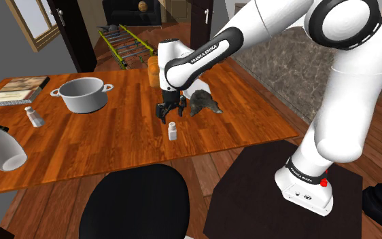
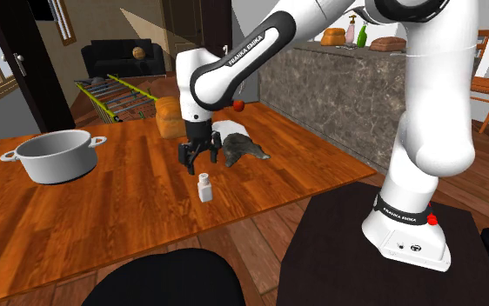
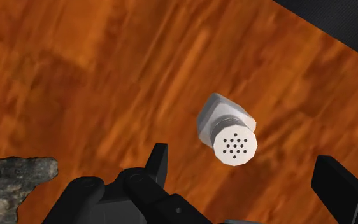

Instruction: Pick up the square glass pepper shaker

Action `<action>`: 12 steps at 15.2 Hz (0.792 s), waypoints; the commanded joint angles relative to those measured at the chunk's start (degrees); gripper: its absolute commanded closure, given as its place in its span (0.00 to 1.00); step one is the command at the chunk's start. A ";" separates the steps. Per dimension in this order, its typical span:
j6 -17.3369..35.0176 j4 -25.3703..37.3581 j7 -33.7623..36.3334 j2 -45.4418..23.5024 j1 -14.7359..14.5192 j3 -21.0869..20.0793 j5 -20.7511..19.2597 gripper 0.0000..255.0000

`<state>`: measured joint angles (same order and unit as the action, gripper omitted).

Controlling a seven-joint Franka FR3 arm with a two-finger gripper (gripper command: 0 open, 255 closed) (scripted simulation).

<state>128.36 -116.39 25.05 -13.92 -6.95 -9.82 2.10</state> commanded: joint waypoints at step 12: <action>4.98 -0.71 0.35 -4.32 -0.34 0.21 -0.64 1.00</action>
<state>133.33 -117.08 25.40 -18.19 -7.28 -9.60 1.46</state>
